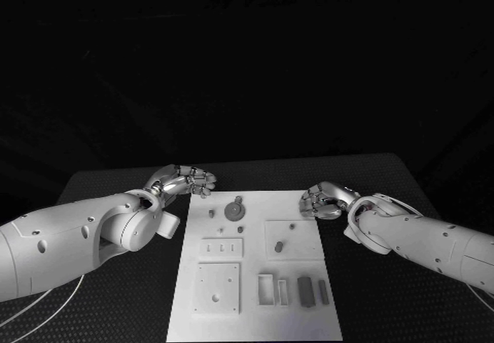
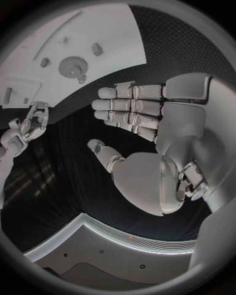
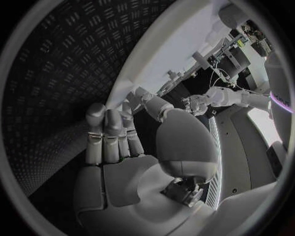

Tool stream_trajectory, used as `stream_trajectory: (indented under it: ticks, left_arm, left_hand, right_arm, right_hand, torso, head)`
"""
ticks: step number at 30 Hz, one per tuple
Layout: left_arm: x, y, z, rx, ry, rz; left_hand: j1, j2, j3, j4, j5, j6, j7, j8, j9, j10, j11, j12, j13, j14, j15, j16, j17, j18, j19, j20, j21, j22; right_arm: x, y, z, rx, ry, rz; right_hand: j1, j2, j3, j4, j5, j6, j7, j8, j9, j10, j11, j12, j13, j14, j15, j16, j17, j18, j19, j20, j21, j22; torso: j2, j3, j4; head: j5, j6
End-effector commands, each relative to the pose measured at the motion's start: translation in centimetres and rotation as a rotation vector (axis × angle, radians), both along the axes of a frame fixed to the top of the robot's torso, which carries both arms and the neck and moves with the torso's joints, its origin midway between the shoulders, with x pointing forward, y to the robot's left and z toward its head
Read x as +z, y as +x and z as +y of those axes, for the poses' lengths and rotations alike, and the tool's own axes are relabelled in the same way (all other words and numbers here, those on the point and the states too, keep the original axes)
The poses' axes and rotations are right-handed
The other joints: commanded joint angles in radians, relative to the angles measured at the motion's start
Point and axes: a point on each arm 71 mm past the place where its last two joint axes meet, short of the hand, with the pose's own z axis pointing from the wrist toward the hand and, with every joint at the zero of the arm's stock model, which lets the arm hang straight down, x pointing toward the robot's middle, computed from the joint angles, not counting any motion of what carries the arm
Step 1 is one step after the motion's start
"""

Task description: Assemble the parts on the task board

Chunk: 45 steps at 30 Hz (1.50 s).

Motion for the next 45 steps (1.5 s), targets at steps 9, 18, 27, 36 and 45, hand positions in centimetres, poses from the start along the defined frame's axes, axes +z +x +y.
stream_trajectory:
  ticks: [9, 18, 27, 36, 45]
  left_arm:
    - [0.1, 0.0, -0.2, -0.020, -0.007, -0.007]
    - [0.1, 0.0, -0.3, -0.022, -0.008, -0.006]
    - [0.1, 0.0, -0.4, -0.028, -0.007, -0.004]
    - [-0.1, -0.1, -0.9, -0.078, 0.053, 0.019]
    - [0.4, 0.6, -2.5, -0.160, 0.188, 0.078]
  left_hand:
    - [-0.010, -0.003, 0.003, -0.003, -0.005, -0.005, -0.004, -0.004, 0.001, -0.002, -0.002, -0.001, 0.002, 0.006, 0.003, -0.005, 0.001, 0.014, -0.004, 0.000, 0.006, 0.017]
    - [-0.011, -0.003, 0.003, -0.003, -0.005, -0.006, -0.004, -0.004, 0.001, -0.002, -0.002, -0.002, 0.002, 0.006, 0.004, -0.006, 0.002, 0.014, -0.004, 0.000, 0.006, 0.017]
    - [-0.012, -0.001, 0.003, -0.002, -0.005, -0.003, -0.005, -0.002, 0.002, 0.000, -0.002, -0.001, 0.003, 0.006, 0.004, -0.006, 0.002, 0.014, -0.004, 0.000, 0.007, 0.017]
    - [-0.040, 0.016, -0.001, 0.014, -0.005, 0.050, -0.031, 0.024, 0.016, 0.041, -0.022, 0.020, 0.016, 0.014, 0.001, -0.008, 0.011, 0.014, -0.002, -0.002, 0.012, 0.017]
    - [-0.151, 0.014, -0.033, 0.078, -0.008, 0.100, -0.052, 0.037, 0.021, 0.105, -0.054, 0.052, 0.041, 0.068, -0.027, 0.028, 0.042, 0.019, 0.027, -0.022, 0.031, 0.019]
  right_arm:
    - [-0.2, 0.0, 0.1, -0.001, -0.018, 0.006]
    - [-0.2, 0.0, 0.4, -0.005, -0.020, -0.003]
    - [0.2, -0.2, 0.5, -0.060, 0.021, -0.028]
    - [3.1, 0.2, 2.0, -0.062, -0.010, -0.058]
    - [5.7, 0.2, 5.7, -0.007, -0.081, -0.093]
  right_hand:
    - [0.001, 0.026, 0.032, 0.010, -0.009, 0.045, -0.009, 0.025, 0.014, 0.009, -0.019, 0.009, -0.004, 0.001, -0.019, 0.003, 0.002, 0.062, 0.009, -0.001, 0.009, 0.015]
    - [0.006, 0.046, 0.065, 0.017, -0.010, 0.072, -0.022, 0.047, 0.032, 0.018, -0.031, 0.011, -0.007, 0.007, -0.030, 0.004, 0.001, 0.062, 0.013, -0.005, 0.012, 0.014]
    - [0.005, 0.058, 0.079, 0.009, -0.009, 0.086, -0.030, 0.063, 0.048, 0.033, -0.039, 0.017, -0.007, 0.015, -0.038, 0.009, 0.002, 0.062, 0.022, -0.007, 0.015, 0.013]
    - [0.003, 0.062, 0.085, -0.004, -0.009, 0.090, -0.033, 0.069, 0.056, 0.041, -0.042, 0.019, -0.007, 0.020, -0.041, 0.011, 0.003, 0.062, 0.029, -0.010, 0.017, 0.011]
    - [0.001, 0.064, 0.088, -0.008, -0.007, 0.090, -0.033, 0.070, 0.059, 0.044, -0.042, 0.020, -0.006, 0.022, -0.042, 0.011, 0.003, 0.062, 0.033, -0.011, 0.016, 0.009]
  torso:
    - [0.000, 0.0004, 0.0002]
    - [0.000, 0.0004, 0.0001]
    - [-0.001, 0.0003, 0.0011]
    - [-0.002, -0.0006, -0.0013]
    - [-0.018, -0.0013, -0.0042]
  head:
    - [-0.001, -0.001]
    - [-0.004, -0.004]
    - [-0.006, -0.001]
    - [-0.006, 0.012]
    - [0.003, 0.020]
